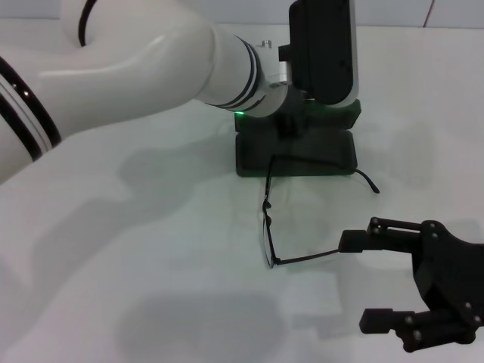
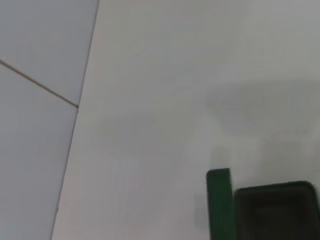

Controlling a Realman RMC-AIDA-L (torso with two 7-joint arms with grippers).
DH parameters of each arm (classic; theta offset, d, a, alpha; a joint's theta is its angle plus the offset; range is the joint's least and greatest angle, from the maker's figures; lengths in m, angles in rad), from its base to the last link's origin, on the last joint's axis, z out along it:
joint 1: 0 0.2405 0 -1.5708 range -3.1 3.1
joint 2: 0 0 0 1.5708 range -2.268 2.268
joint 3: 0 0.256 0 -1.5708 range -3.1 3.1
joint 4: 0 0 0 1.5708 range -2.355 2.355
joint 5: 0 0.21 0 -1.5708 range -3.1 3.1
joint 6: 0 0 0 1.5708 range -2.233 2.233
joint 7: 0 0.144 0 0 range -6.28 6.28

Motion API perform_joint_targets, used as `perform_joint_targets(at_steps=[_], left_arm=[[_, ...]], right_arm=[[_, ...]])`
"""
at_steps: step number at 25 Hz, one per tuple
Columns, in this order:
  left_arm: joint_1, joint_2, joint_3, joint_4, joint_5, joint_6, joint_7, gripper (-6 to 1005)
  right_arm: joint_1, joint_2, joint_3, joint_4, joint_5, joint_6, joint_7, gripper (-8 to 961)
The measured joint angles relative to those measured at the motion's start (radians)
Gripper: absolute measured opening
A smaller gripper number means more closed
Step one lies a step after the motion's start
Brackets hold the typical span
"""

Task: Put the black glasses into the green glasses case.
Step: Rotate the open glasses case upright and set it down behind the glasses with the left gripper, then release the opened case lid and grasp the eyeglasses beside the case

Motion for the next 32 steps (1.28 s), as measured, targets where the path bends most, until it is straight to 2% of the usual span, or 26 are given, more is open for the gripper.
perform_joint_targets(at_steps=[3,8,12,13,15,17,19,21,23,25,27,29,30,31,32], left_arm=[[0.002,0.000,-0.001,0.005,-0.003,0.002,-0.002,202],[0.014,0.003,-0.018,0.042,-0.007,0.029,-0.003,385],[0.076,0.003,-0.072,0.211,-0.009,0.137,-0.024,528],[0.106,0.004,-0.085,0.283,-0.009,0.166,-0.039,564],[0.203,0.007,-0.110,0.467,-0.016,0.199,-0.061,564],[0.294,0.007,-0.125,0.602,-0.042,0.195,-0.054,563],[0.409,0.007,-0.141,0.742,-0.113,0.165,-0.027,563],[0.502,0.008,-0.170,0.826,-0.228,0.130,0.018,562],[0.562,0.008,-0.202,0.857,-0.350,0.109,0.078,562],[0.621,0.008,-0.235,0.856,-0.496,0.103,0.169,562],[0.685,0.008,-0.265,0.842,-0.611,0.103,0.255,561],[0.733,0.008,-0.287,0.827,-0.676,0.103,0.304,561],[0.733,0.008,-0.287,0.827,-0.676,0.103,0.304,561],[0.769,0.008,-0.314,0.803,-0.734,0.106,0.335,560],[0.775,0.008,-0.319,0.797,-0.747,0.108,0.340,560]], right_arm=[[0.000,0.000,0.000,0.000,0.001,0.015,0.001,812],[-0.001,0.001,0.015,0.000,0.005,0.066,0.034,812],[0.000,0.004,0.067,-0.024,0.002,0.150,0.162,812],[0.001,0.002,0.071,-0.054,0.002,0.171,0.211,811],[0.002,-0.002,0.071,-0.110,0.000,0.212,0.295,811],[0.002,-0.004,0.071,-0.194,-0.006,0.287,0.427,811],[0.002,-0.004,0.071,-0.321,-0.054,0.394,0.616,807],[0.006,-0.004,0.071,-0.446,-0.152,0.469,0.799,798],[0.025,-0.003,0.073,-0.570,-0.312,0.513,1.000,790],[0.077,0.000,0.078,-0.641,-0.483,0.509,1.169,772],[0.152,0.008,0.080,-0.657,-0.627,0.484,1.284,755],[0.241,0.028,0.080,-0.638,-0.744,0.460,1.348,746],[0.270,0.036,0.080,-0.629,-0.779,0.453,1.365,746],[0.309,0.044,0.080,-0.614,-0.826,0.447,1.391,745],[0.341,0.049,0.081,-0.603,-0.862,0.442,1.413,745]])
